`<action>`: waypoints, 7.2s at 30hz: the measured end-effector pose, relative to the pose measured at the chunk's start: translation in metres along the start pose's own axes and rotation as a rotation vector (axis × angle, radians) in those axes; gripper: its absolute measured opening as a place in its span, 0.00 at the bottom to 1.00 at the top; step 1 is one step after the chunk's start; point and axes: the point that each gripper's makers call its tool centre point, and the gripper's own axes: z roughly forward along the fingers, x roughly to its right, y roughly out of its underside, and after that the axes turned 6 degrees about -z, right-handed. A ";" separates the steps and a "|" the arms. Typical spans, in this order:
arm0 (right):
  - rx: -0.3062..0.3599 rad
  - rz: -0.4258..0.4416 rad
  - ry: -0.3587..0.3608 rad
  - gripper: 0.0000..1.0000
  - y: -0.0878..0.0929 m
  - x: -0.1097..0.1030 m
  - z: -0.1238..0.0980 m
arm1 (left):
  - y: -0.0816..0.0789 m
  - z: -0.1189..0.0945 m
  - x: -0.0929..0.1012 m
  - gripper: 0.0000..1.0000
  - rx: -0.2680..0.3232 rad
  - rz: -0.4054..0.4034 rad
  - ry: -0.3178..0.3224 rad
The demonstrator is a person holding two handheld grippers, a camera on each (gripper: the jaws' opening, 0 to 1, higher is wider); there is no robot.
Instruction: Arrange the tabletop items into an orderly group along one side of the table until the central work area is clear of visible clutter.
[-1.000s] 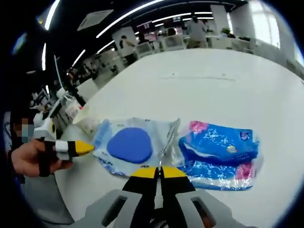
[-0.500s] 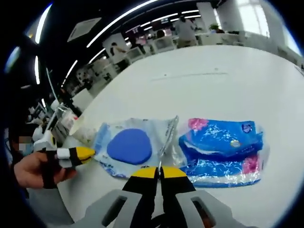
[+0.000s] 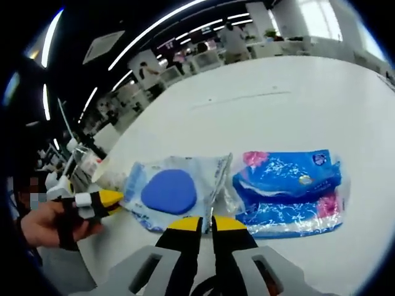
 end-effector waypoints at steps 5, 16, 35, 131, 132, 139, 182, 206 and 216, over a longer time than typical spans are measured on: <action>0.007 0.014 0.002 0.06 0.002 -0.001 -0.004 | -0.002 -0.006 -0.009 0.14 0.014 -0.027 -0.008; 0.038 0.035 0.024 0.06 0.012 0.009 -0.027 | 0.015 -0.020 -0.004 0.12 -0.007 0.012 -0.004; 0.091 0.155 0.146 0.08 0.055 0.053 -0.102 | 0.104 -0.019 0.001 0.11 -0.200 0.124 0.042; -0.023 0.137 0.013 0.04 0.078 0.044 -0.086 | 0.198 0.000 0.057 0.00 -0.395 0.327 0.087; -0.020 0.137 0.015 0.04 0.078 0.044 -0.088 | 0.197 -0.002 0.055 0.01 -0.395 0.345 0.083; -0.010 0.144 0.033 0.07 0.082 0.048 -0.095 | 0.196 -0.006 0.051 0.03 -0.398 0.336 0.091; -0.025 0.100 0.082 0.11 0.121 0.013 -0.135 | 0.112 -0.077 0.012 0.02 -0.293 0.522 0.119; -0.074 -0.186 0.018 0.20 0.105 -0.053 -0.126 | 0.011 -0.150 -0.040 0.08 -0.085 0.644 0.056; -0.012 -0.207 0.053 0.39 0.079 -0.063 -0.135 | -0.038 -0.168 -0.043 0.24 -0.019 0.722 0.078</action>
